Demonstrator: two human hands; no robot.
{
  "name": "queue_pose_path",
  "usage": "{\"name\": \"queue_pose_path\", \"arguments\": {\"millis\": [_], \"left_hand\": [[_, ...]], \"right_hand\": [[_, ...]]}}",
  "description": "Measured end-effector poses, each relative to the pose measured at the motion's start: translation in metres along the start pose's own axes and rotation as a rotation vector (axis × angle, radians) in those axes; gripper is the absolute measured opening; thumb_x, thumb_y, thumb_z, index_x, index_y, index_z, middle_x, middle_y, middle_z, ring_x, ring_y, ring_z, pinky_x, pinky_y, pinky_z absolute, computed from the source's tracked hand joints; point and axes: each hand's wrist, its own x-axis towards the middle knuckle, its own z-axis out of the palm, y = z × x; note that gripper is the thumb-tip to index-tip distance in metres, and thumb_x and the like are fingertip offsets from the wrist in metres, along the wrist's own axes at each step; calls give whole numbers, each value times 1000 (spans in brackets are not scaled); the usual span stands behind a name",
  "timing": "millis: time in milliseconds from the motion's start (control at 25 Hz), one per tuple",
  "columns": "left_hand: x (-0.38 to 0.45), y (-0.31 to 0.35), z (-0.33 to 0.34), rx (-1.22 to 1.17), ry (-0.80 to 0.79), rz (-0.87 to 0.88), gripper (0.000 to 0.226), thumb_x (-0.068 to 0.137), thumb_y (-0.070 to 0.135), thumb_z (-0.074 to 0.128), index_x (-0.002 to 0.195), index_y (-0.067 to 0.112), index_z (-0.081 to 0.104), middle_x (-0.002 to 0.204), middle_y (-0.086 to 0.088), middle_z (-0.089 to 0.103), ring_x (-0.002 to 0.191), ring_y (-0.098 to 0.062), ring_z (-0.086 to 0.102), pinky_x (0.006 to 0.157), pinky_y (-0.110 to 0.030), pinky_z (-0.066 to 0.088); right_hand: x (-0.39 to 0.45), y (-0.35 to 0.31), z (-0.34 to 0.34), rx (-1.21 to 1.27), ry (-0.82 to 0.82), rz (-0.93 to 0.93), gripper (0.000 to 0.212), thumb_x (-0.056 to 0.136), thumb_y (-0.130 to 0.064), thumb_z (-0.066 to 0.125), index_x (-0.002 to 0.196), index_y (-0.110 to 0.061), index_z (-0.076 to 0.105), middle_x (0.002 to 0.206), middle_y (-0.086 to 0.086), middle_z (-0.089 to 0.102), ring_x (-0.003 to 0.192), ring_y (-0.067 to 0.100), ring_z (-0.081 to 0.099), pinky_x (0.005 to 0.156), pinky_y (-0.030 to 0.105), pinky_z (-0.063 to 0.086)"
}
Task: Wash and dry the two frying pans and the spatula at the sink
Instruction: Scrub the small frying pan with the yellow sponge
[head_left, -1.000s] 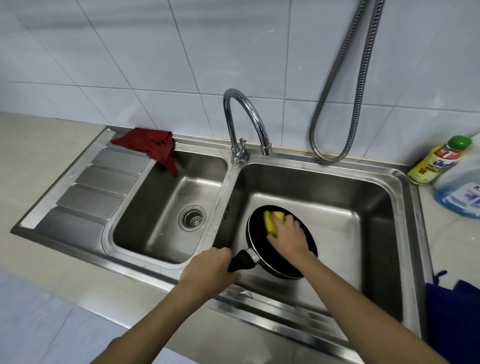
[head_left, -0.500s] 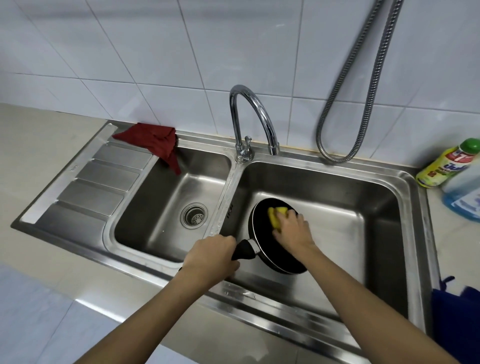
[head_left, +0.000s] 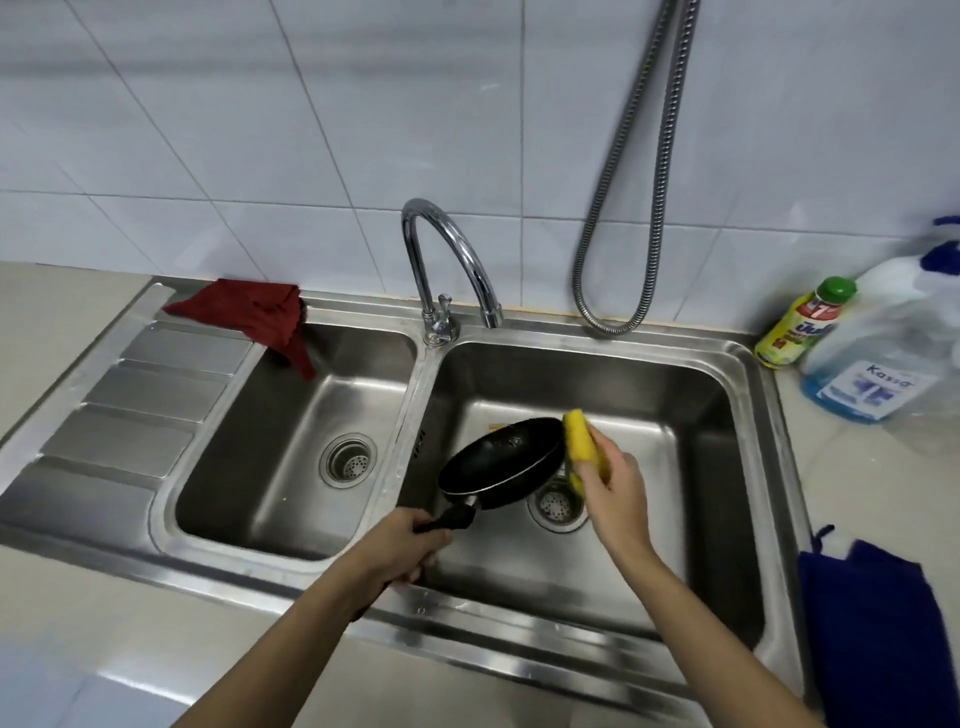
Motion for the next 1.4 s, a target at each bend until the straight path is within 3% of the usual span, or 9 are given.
{"name": "queue_pose_path", "arguments": {"millis": [120,320,520,600,760,880,1000,1200,1400], "left_hand": [[-8,7,3,-5,-97,72,22,99,19,50,81,9,57,46,5,52,37,-5,47,41,-19,41],[-28,12,10,-78,-160,214,25,102,18,43,82,7,51,59,0,55,40,-10,46,37,-21,39],[-42,8,-8,-167,-147,235,25,103,20,41,84,5,46,50,2,52,37,-8,42,35,-20,35],[-37,10,-9,-223,-142,234,25,103,19,41,84,4,46,49,2,51,37,-9,42,35,-20,34],[-18,5,-10,-223,-122,190,25,102,18,43,81,6,46,59,-4,52,39,-11,45,33,-22,36],[-23,1,-10,-129,-224,159,23,102,21,44,82,9,47,64,-5,52,43,-13,45,35,-21,37],[-31,3,-4,-60,-311,180,24,101,26,45,81,13,50,66,-5,52,46,-13,46,38,-23,39],[-34,13,-6,-233,-259,226,27,103,21,41,82,6,48,51,2,53,38,-9,44,35,-19,38],[-24,5,-9,-351,-214,176,26,103,16,41,81,4,46,51,0,54,36,-9,43,33,-19,37]], "right_hand": [[-16,-9,9,-18,-54,-55,53,90,-28,59,140,-36,42,125,1,49,116,17,49,100,32,43],[-5,-28,38,-590,24,-493,57,88,-37,44,144,-24,39,129,11,50,104,29,51,89,39,46],[52,1,19,-408,-125,166,45,92,-39,44,135,-25,48,111,19,60,100,38,56,83,38,43],[33,3,25,-291,-140,270,49,91,-44,41,136,-28,45,111,17,60,103,37,57,86,38,43],[-47,-38,54,-322,-182,-84,57,91,-38,51,145,-30,34,118,5,46,106,20,47,89,29,38],[-30,-58,69,-612,-99,-511,56,85,-37,43,140,-25,44,124,11,49,98,28,49,81,40,47],[26,-66,65,-654,-25,-386,54,82,-37,39,132,-23,54,116,16,55,97,37,49,84,45,46],[57,-20,26,-500,-112,123,51,95,-33,43,145,-26,36,123,25,49,115,43,44,99,44,36],[-29,-18,28,-476,-295,-156,59,95,-31,49,149,-17,27,122,17,46,107,31,50,89,33,41]]}}
